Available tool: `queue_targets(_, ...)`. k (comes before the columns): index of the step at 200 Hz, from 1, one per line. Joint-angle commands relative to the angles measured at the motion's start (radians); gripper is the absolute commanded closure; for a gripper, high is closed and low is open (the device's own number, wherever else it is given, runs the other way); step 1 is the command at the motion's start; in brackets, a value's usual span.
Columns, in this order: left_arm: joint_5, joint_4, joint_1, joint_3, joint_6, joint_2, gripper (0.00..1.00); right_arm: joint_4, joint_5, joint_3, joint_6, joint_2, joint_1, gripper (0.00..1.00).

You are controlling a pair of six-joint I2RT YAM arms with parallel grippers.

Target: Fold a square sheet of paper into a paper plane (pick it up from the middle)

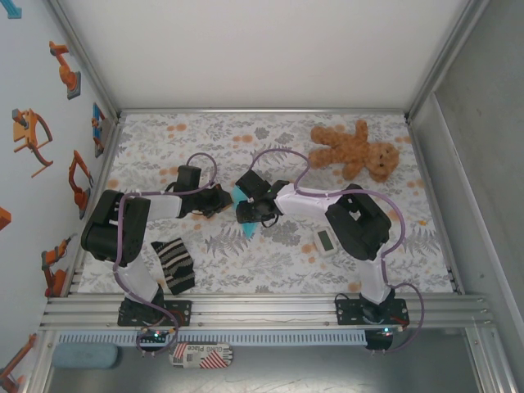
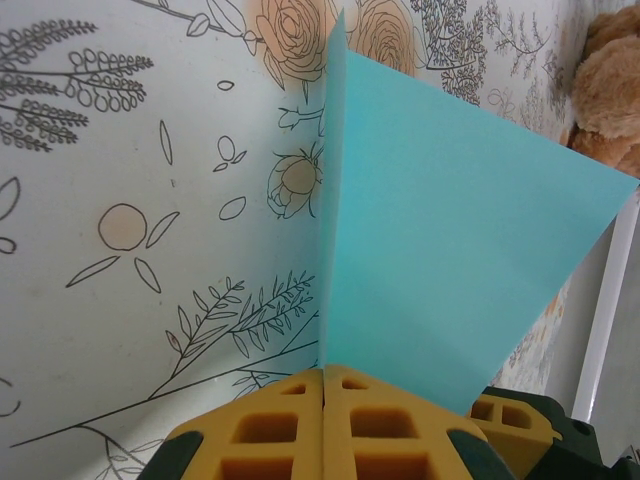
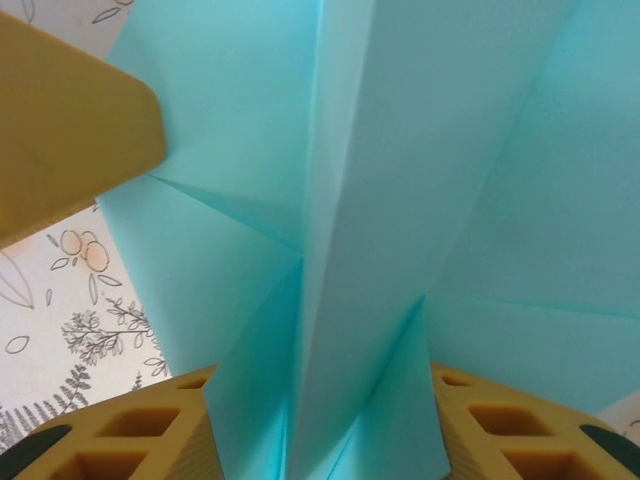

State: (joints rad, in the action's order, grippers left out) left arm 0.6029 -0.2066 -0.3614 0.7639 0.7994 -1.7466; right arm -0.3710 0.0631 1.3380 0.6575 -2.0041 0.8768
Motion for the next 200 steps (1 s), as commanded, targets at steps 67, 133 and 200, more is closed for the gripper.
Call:
queue_targets(67, 0.020, -0.001, -0.007, 0.014, 0.007, -0.008, 0.91, -0.029, -0.045, 0.030, 0.034, -0.009, 0.008, 0.65)
queue_targets(133, -0.051, 0.133, 0.036, 0.025, -0.033, 0.109, 0.66, -0.094, -0.135, 0.047, 0.029, 0.025, 0.003, 0.86)
queue_targets(200, -0.246, 0.363, 0.107, 0.014, -0.094, 0.282, 0.43, -0.155, -0.181, 0.092, -0.027, 0.006, -0.090, 0.93)
